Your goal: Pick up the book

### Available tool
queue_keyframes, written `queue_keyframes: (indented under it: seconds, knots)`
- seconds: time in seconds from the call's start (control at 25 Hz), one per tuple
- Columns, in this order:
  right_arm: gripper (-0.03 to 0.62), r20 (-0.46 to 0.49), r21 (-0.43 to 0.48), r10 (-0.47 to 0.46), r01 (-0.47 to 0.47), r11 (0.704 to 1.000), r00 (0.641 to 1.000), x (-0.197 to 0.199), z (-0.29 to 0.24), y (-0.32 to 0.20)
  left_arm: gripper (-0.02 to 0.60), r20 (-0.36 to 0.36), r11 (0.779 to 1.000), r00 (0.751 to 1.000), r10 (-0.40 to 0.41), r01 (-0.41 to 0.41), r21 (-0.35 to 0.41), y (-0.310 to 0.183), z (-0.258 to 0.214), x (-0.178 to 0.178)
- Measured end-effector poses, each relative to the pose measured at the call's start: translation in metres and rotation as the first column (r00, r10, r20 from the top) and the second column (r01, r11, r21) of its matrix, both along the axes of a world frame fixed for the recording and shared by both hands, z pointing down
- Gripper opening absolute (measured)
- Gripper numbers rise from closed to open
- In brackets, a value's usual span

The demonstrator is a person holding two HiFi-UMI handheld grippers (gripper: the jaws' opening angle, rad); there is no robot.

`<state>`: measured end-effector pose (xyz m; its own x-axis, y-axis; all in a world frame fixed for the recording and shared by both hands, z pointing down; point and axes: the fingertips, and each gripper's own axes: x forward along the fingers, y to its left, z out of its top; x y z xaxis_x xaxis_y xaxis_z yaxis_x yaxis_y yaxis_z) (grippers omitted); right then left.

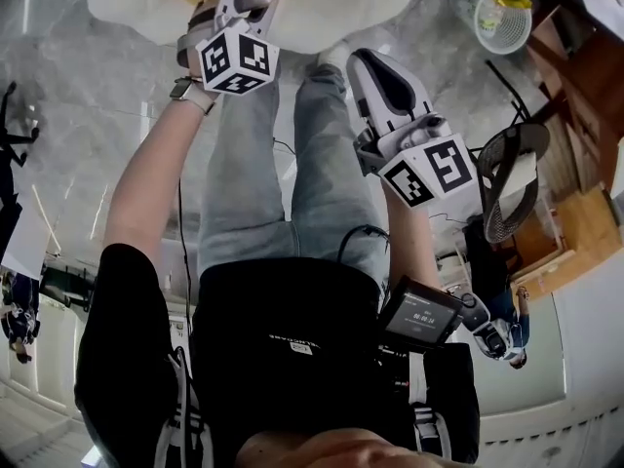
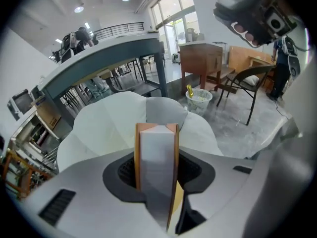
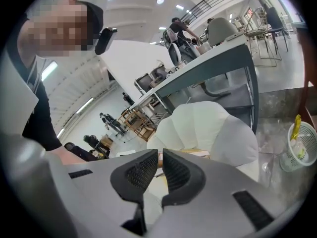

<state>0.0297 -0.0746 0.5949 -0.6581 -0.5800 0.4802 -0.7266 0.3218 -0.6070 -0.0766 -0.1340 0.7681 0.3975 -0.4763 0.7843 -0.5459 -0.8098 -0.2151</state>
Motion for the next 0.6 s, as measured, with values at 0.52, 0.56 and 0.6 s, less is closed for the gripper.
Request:
queue_keyframes:
  seconds: [0.52, 0.56, 0.6]
  knots:
    - [0.048, 0.019, 0.053, -0.02, 0.019, 0.998, 1.0, -0.029, -0.058, -0.006, 0.155, -0.161, 0.982, 0.969, -0.19, 0.191, -0.009, 0.023, -0.131, -0.025]
    - [0.048, 0.02, 0.061, -0.025, 0.024, 0.998, 0.999, -0.031, -0.065, -0.006, 0.154, -0.163, 0.981, 0.968, -0.191, 0.192, -0.007, 0.027, -0.141, -0.026]
    - [0.048, 0.02, 0.069, -0.029, 0.028, 0.997, 0.999, -0.032, -0.074, -0.005, 0.153, -0.164, 0.981, 0.968, -0.191, 0.193, -0.004, 0.031, -0.152, -0.027]
